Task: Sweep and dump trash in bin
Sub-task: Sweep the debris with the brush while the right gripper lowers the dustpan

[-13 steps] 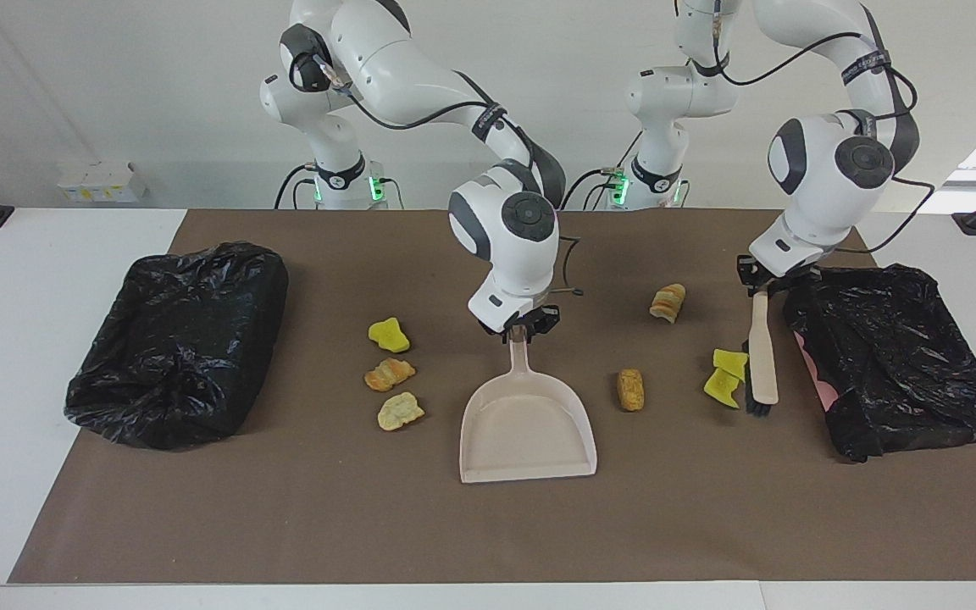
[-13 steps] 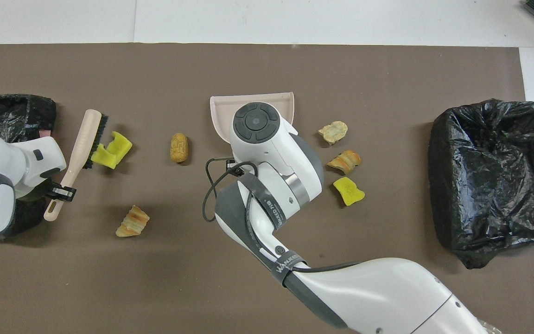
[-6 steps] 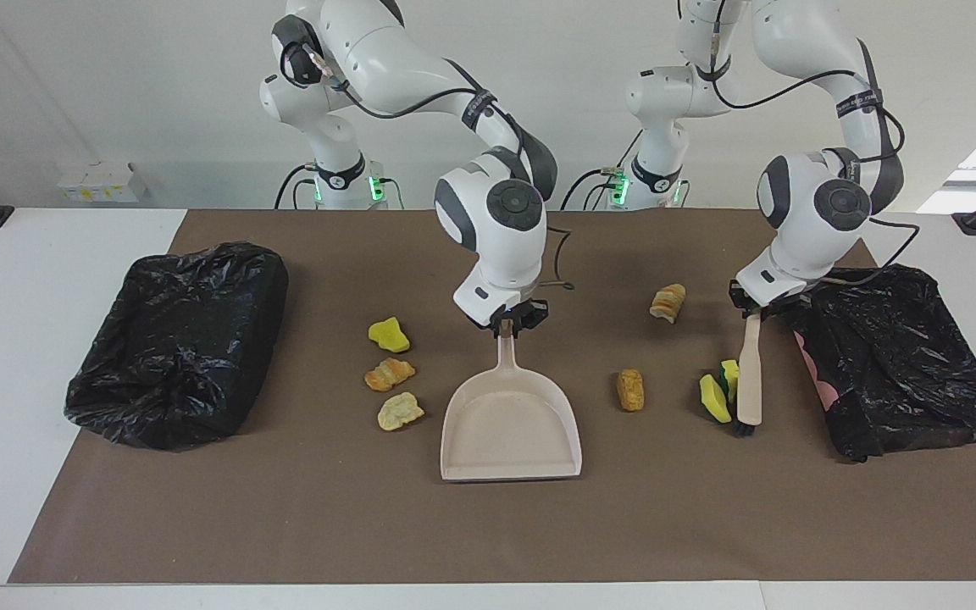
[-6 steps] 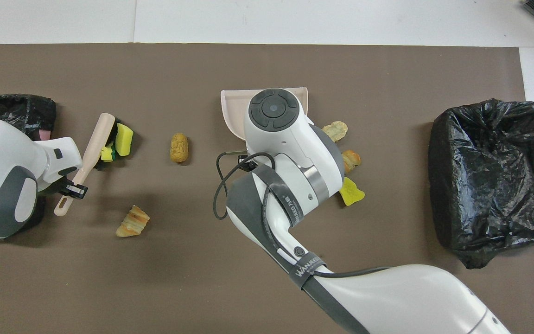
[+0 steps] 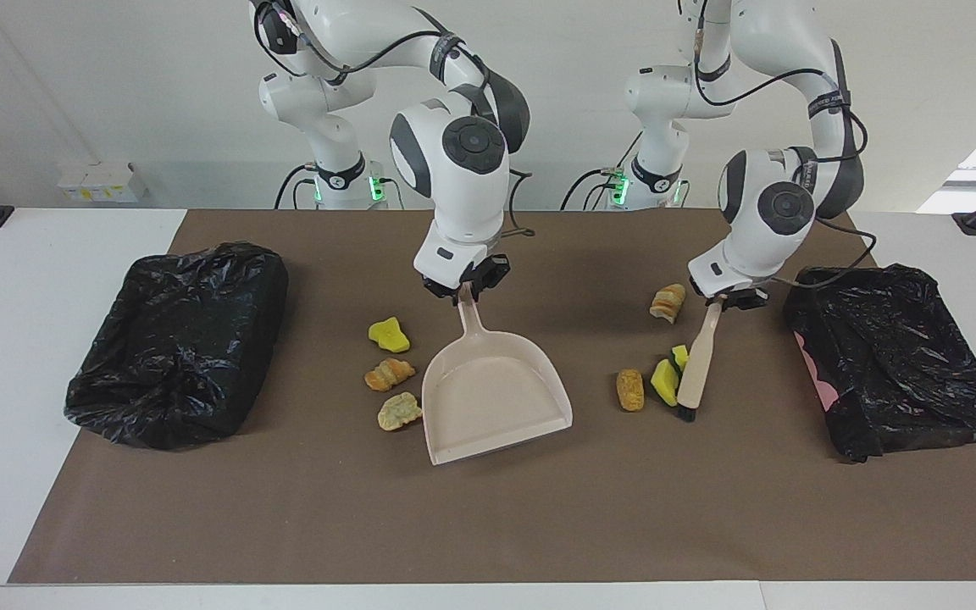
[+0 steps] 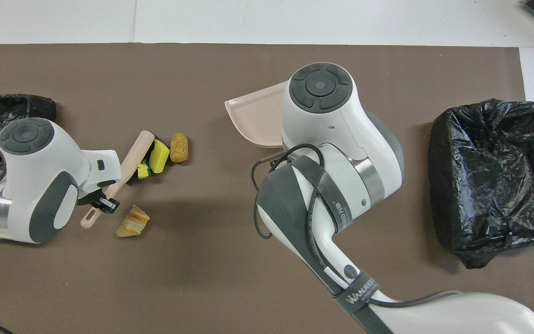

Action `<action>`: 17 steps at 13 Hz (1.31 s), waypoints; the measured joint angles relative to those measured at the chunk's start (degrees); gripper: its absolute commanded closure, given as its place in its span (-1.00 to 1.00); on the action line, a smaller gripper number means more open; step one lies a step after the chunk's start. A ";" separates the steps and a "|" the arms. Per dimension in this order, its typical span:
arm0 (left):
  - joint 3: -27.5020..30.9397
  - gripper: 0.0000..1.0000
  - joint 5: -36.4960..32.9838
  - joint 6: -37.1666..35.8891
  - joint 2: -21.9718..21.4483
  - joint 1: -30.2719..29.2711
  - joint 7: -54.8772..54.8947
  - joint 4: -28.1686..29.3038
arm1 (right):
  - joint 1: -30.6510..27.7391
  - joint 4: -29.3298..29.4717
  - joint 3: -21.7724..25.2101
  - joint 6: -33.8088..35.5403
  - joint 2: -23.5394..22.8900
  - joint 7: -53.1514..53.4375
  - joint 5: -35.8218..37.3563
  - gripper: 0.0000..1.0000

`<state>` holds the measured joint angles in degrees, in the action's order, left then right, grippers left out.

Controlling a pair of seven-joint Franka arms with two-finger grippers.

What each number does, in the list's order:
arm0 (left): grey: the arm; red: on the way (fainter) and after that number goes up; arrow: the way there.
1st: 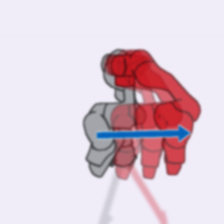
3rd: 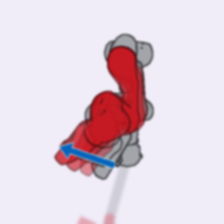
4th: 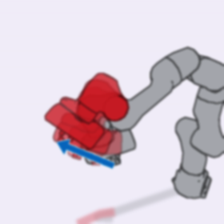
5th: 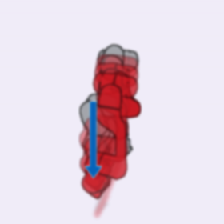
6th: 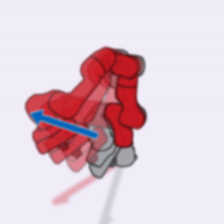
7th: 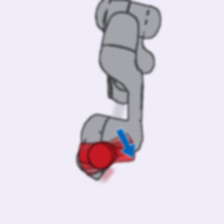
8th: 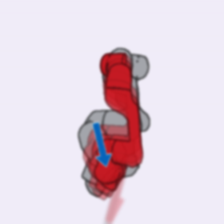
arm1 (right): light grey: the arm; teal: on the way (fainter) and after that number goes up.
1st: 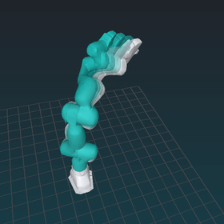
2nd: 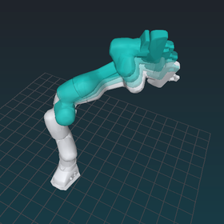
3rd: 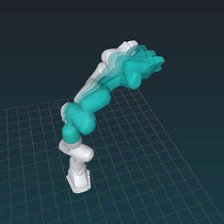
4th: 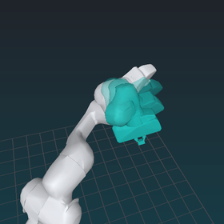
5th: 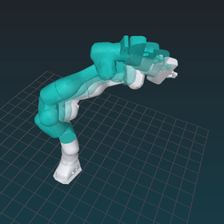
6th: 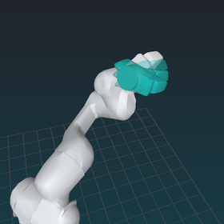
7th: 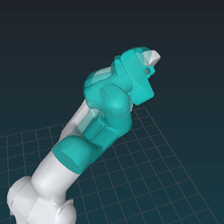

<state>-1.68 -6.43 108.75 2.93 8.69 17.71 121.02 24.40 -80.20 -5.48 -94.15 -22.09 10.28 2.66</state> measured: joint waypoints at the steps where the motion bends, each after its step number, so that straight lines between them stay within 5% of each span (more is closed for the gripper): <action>1: -0.07 1.00 1.16 -1.48 -1.20 0.56 -0.12 -0.07 | -0.61 -0.31 0.00 0.04 0.19 -5.05 0.38 1.00; 5: 0.02 1.00 2.35 -8.29 -8.83 1.05 -5.82 -0.09 | -2.94 -3.28 0.02 -2.36 0.28 -27.07 0.91 1.00; 9: -0.07 1.00 2.54 -9.77 -13.19 5.94 -32.85 4.11 | -5.85 -11.47 0.05 -9.27 2.77 -48.68 1.53 1.00; 17: 0.17 1.00 2.90 -9.82 -22.20 7.49 -61.17 17.64 | -5.74 -21.23 -0.25 -19.58 2.58 -67.16 10.14 1.00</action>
<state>-1.52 -3.53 98.92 -19.26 16.17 -43.47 138.66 18.66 -101.43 -5.73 -113.73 -19.51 -56.88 12.79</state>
